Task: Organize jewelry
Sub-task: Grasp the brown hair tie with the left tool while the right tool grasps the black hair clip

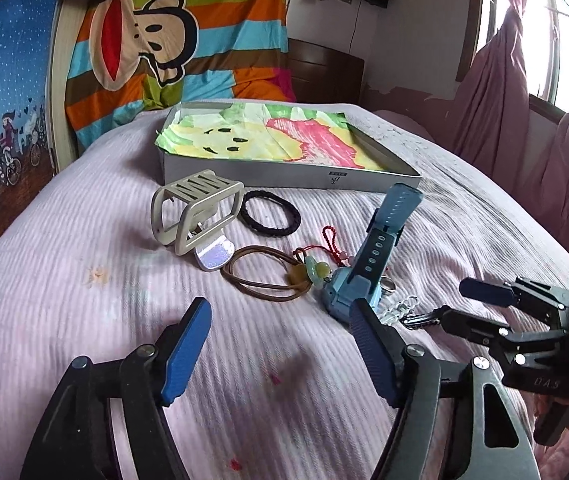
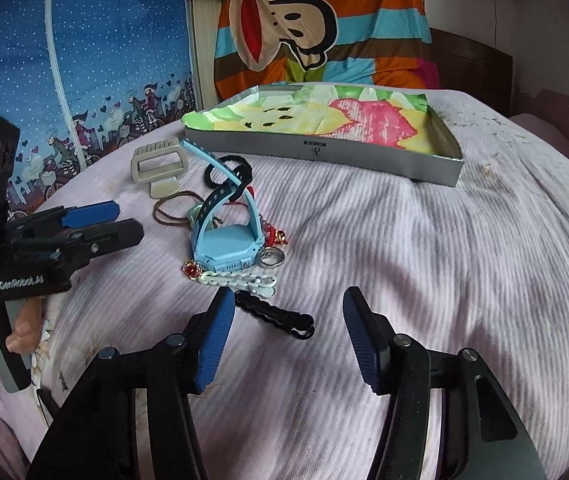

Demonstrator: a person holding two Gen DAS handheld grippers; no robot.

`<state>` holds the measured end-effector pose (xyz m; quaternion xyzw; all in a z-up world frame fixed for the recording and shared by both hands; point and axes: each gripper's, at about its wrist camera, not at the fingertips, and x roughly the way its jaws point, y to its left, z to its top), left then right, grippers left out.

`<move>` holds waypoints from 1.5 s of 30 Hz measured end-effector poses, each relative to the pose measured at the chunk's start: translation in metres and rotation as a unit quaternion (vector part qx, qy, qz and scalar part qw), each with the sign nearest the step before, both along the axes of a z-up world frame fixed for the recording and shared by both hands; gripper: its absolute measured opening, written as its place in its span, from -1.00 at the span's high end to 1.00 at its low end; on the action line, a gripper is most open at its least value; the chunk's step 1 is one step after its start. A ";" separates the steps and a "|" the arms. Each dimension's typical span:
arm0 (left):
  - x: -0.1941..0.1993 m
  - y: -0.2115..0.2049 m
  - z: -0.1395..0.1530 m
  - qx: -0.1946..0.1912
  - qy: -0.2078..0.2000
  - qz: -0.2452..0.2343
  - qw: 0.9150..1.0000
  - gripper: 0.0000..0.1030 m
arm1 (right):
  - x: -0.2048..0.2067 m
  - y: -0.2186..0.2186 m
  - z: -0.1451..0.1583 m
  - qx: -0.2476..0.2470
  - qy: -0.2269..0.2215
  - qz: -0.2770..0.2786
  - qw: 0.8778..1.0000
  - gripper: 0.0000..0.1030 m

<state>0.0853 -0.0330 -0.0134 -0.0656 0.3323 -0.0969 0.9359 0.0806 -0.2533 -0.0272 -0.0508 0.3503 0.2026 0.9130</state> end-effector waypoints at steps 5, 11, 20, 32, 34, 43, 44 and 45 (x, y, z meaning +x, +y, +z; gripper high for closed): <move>0.015 0.005 -0.009 -0.024 0.028 0.011 0.999 -0.23 | 0.006 0.008 -0.013 -0.014 0.020 0.013 1.000 0.22; 0.026 0.007 -0.011 -0.038 0.039 0.032 0.998 -0.19 | 0.014 0.015 -0.018 -0.027 0.019 0.015 0.999 0.24; 0.032 0.006 -0.016 -0.034 0.050 0.061 0.996 0.09 | 0.028 0.015 -0.021 -0.028 0.016 -0.010 0.999 0.74; 0.028 0.006 -0.022 -0.065 0.068 0.032 0.995 0.91 | 0.018 0.009 -0.021 -0.027 0.032 -0.018 0.999 0.74; 0.025 0.004 -0.021 -0.068 0.065 0.023 0.995 0.91 | 0.016 0.008 -0.021 -0.024 0.033 -0.019 0.999 0.74; 0.006 -0.016 0.000 -0.067 0.039 -0.029 0.997 0.92 | 0.010 -0.001 -0.013 0.010 0.024 -0.028 0.999 0.78; 0.005 -0.017 0.004 -0.069 0.034 -0.033 0.997 0.92 | 0.009 -0.003 -0.010 0.017 0.019 -0.030 0.999 0.78; 0.003 -0.018 0.009 -0.069 0.028 -0.036 0.997 0.93 | 0.009 -0.005 -0.006 0.025 0.013 -0.032 0.999 0.78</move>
